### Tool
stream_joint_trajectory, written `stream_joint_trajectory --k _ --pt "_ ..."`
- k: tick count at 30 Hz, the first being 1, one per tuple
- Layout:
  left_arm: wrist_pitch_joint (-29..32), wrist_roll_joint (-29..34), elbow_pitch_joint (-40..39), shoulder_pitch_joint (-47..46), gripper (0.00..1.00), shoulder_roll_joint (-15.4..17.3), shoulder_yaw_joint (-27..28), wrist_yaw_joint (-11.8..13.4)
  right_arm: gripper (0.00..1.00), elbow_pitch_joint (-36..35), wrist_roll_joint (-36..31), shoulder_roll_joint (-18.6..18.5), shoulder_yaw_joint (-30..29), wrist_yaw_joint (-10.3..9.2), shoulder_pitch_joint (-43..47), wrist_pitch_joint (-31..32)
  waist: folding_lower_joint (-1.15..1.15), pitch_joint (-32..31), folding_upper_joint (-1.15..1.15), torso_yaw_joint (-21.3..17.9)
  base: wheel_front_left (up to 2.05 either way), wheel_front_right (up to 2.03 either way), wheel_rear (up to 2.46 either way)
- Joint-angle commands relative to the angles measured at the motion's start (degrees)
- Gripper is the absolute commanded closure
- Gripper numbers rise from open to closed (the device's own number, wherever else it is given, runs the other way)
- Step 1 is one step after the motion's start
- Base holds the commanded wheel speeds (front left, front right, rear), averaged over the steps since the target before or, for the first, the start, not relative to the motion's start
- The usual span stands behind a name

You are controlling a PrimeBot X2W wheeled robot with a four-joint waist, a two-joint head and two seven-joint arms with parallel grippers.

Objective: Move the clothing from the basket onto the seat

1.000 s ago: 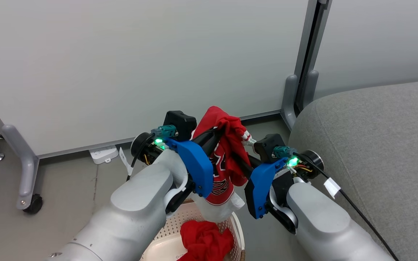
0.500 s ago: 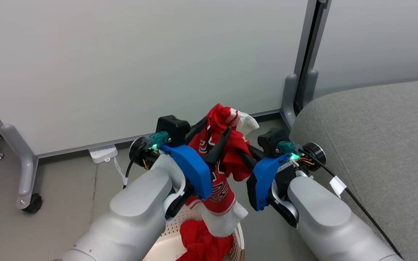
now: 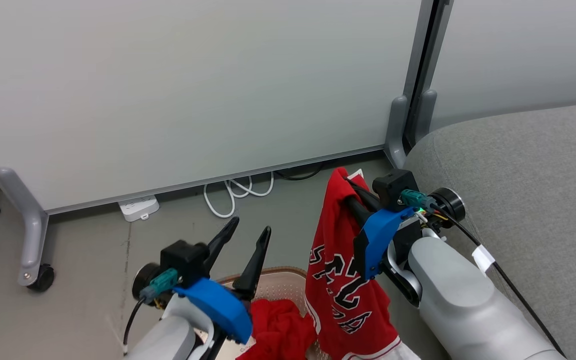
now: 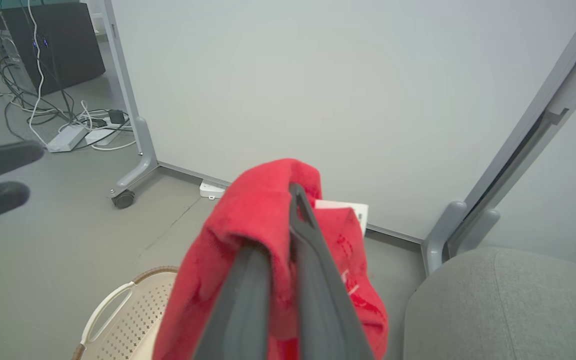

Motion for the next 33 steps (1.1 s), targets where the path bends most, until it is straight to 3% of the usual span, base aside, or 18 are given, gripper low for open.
stream_joint_trajectory --k 1,10,22,33 --pt "-0.1 2.4 -2.4 4.0 0.0 0.9 3.0 0.1 1.0 -0.5 -0.5 -0.2 -0.5 -0.02 0.2 -0.4 0.0 0.0 0.0 -0.1 0.0 0.0 0.0" --pt "-0.1 10.8 -8.4 15.4 0.0 -0.2 13.4 -2.4 1.0 -1.9 -1.6 -0.9 -2.5 -0.02 1.5 0.3 0.0 -0.2 0.0 0.4 0.0 0.0 0.0" --pt "-0.1 16.6 -7.6 18.0 0.0 -3.3 18.3 -5.2 1.0 -4.0 -2.7 -0.6 -4.0 -0.02 2.9 1.5 0.0 0.0 0.0 0.1 0.0 0.0 0.0" --pt "-0.2 19.0 -6.9 17.8 0.0 -4.8 21.2 -6.4 1.0 -6.4 -3.7 -1.4 -4.2 -0.02 2.9 2.8 0.0 -0.1 0.0 -6.5 0.0 0.0 0.0"
